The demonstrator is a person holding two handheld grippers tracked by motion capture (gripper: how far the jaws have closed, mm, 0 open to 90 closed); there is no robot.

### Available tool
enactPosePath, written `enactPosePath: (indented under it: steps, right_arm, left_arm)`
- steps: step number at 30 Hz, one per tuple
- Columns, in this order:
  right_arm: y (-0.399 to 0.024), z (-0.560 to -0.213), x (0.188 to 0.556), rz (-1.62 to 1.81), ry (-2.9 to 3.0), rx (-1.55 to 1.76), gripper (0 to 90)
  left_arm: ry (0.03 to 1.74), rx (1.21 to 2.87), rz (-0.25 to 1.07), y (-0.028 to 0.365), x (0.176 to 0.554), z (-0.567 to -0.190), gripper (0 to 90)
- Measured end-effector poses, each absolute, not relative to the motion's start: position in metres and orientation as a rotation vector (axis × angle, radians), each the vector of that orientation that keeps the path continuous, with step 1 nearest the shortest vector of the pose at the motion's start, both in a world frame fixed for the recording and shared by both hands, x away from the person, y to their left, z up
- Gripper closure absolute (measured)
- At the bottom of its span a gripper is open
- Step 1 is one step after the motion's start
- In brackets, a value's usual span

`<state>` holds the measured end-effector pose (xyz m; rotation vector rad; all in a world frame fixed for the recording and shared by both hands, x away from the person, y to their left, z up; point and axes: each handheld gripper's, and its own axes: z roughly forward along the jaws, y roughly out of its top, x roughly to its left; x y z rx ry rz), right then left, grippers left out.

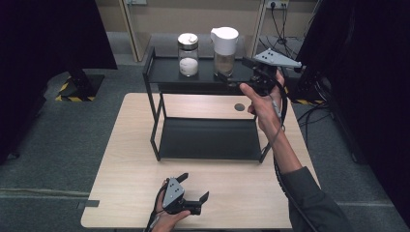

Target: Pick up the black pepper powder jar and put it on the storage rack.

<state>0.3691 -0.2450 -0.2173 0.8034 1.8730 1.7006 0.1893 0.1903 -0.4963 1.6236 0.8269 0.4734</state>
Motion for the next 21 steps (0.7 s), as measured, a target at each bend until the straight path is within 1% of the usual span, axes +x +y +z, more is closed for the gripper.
enactPosePath:
  steps: [21]
  right_arm:
    - [-0.28,-0.27,0.337,1.769,1.894,0.765,0.5]
  left_arm:
    - [0.829,1.625,0.477,0.19,0.189,-0.496,0.9]
